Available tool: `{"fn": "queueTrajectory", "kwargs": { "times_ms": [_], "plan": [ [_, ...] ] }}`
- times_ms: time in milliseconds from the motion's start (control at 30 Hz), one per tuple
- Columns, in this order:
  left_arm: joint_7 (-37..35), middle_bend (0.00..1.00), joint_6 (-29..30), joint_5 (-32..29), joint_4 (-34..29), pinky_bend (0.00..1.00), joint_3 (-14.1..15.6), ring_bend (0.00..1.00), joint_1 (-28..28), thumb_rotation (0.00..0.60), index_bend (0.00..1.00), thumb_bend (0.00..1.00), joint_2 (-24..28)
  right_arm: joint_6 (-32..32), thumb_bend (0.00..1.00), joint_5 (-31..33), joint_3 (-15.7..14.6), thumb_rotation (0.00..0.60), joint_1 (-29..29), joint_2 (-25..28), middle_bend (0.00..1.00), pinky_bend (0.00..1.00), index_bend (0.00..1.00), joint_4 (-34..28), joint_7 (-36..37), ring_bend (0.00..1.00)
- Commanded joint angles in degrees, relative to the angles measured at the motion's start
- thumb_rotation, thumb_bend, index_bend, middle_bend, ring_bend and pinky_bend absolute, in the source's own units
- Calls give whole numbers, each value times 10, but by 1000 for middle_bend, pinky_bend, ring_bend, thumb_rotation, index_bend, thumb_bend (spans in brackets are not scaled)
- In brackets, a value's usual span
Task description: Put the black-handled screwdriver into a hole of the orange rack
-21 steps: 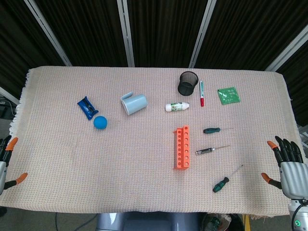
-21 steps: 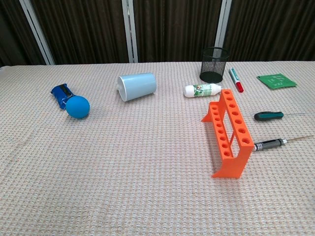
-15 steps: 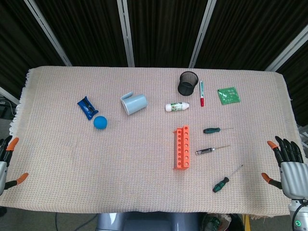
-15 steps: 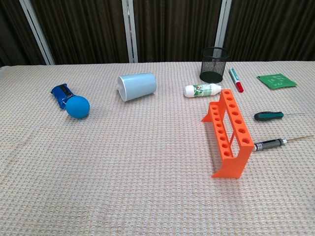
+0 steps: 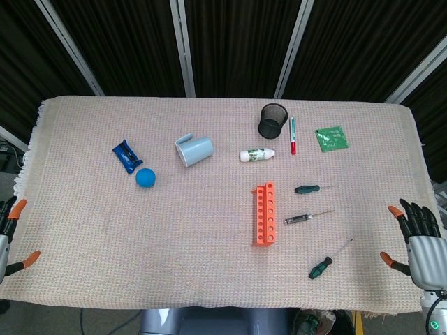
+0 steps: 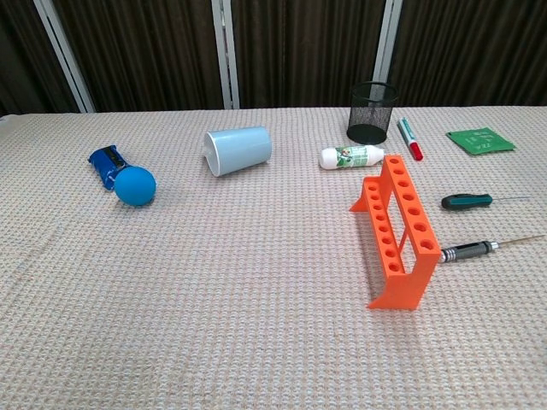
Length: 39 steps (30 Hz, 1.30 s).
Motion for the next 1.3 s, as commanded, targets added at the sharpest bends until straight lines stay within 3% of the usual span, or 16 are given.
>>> {"fn": "queueTrajectory", "kwargs": {
  "times_ms": [33,200,500,833,1133,1300],
  "plan": [
    [0,0,-2,-1,-1,0,0,0,-1,600,20,0,2,-3,0,0,0,600,2,0,51,0,146,1,2,0],
    [2,0,-9,-2,-2,0,-3,0,-5,600,32,0,3,-19,9,-2,3,600,14,-2,57,0,163,0,2,0],
    [12,0,-21,-5,-8,0,-11,0,-17,600,51,0,8,-63,114,-6,20,600,55,3,62,0,248,-20,-25,0],
    [23,0,-31,-10,-16,0,-27,0,-35,600,67,0,18,-127,134,9,55,600,124,-10,103,0,355,-53,-128,0],
    [40,0,-49,-15,-33,0,-33,0,-50,600,67,0,30,-224,164,83,72,600,191,-51,106,0,366,-55,-230,0],
    [46,0,-56,-19,-36,0,-36,0,-57,600,69,0,31,-272,184,149,71,600,233,-85,109,0,377,-52,-347,0]
  ]
}}
